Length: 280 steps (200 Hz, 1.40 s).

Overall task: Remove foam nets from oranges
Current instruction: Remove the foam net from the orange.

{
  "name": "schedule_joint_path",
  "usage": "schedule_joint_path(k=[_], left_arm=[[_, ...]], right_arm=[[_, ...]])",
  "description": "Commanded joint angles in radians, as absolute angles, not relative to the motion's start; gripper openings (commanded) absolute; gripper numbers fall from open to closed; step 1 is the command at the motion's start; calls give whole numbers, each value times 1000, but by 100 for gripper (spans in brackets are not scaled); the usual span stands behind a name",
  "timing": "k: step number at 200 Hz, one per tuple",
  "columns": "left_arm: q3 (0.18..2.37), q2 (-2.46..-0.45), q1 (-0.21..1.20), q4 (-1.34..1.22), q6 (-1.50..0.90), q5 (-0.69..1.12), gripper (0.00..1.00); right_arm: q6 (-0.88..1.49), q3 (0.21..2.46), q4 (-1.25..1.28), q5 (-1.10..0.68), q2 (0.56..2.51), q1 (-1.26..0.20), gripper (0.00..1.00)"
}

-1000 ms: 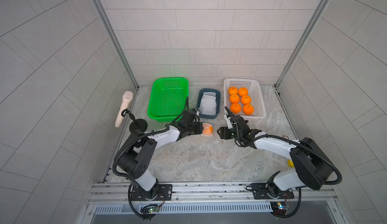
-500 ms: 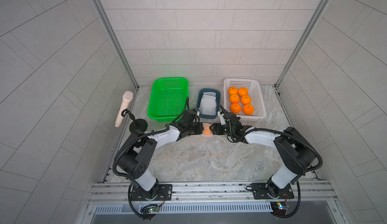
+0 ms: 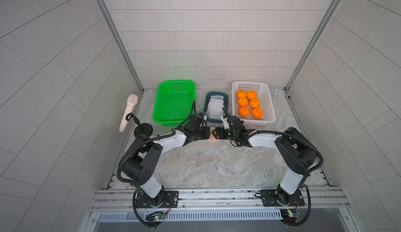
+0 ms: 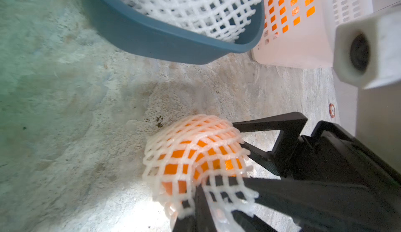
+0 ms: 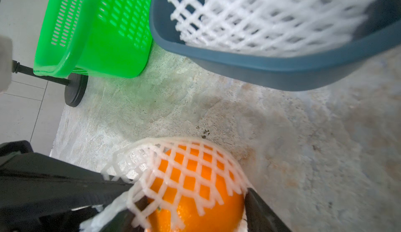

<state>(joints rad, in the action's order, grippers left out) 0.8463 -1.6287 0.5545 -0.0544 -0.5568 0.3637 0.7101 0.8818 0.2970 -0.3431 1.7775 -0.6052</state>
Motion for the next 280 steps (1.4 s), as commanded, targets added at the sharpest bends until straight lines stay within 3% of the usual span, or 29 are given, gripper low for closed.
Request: schedule_joint_path(k=[1, 69, 180, 280], left_arm=[[821, -1654, 555, -15, -543, 364, 4], [818, -1640, 555, -7, -540, 358, 5], [808, -1548, 527, 52, -522, 323, 6], [827, -1502, 524, 86, -513, 333, 6]], right_arm=[[750, 890, 326, -368, 1808, -617, 73], [759, 901, 333, -396, 1833, -613, 76], [730, 828, 283, -406, 1659, -574, 67], [706, 756, 236, -400, 1551, -506, 67]])
